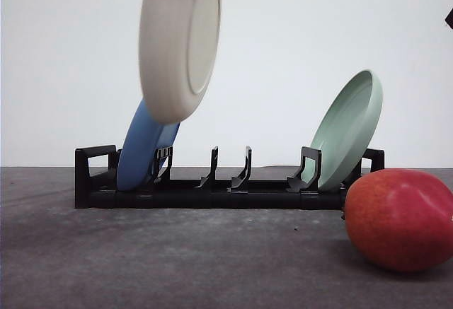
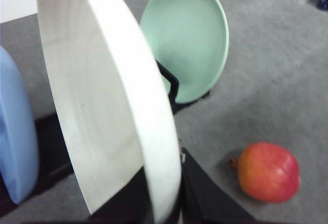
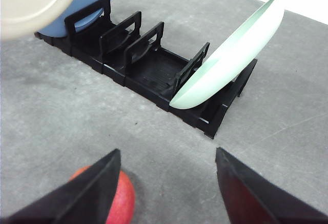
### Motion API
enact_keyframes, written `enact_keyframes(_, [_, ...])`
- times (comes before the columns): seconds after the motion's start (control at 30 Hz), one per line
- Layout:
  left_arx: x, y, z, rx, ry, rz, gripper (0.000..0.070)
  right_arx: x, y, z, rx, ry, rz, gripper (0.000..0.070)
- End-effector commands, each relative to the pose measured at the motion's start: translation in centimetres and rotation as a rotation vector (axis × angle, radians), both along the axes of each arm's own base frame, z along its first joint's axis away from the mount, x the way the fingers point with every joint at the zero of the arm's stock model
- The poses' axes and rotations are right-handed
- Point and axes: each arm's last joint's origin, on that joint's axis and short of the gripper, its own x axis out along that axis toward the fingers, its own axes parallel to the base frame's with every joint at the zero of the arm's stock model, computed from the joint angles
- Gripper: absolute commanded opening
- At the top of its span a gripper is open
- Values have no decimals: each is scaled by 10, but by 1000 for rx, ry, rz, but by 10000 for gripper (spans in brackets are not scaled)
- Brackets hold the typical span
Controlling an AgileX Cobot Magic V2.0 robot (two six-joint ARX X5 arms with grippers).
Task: Place pomegranate in white plate
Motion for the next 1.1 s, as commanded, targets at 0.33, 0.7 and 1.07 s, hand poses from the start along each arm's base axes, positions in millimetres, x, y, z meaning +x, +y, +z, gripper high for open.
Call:
enact_keyframes(0.33, [-36, -8, -50, 358, -63, -109, 12, 0, 0, 6, 13, -18, -2, 373])
enact_keyframes(0.7, [-31, -24, -86, 798, -169, -354, 11, 0, 1, 6, 14, -21, -2, 373])
enact_keyframes(1.07, [-31, -51, -125, 1000, -233, -487, 11, 0, 1, 6, 15, -24, -2, 373])
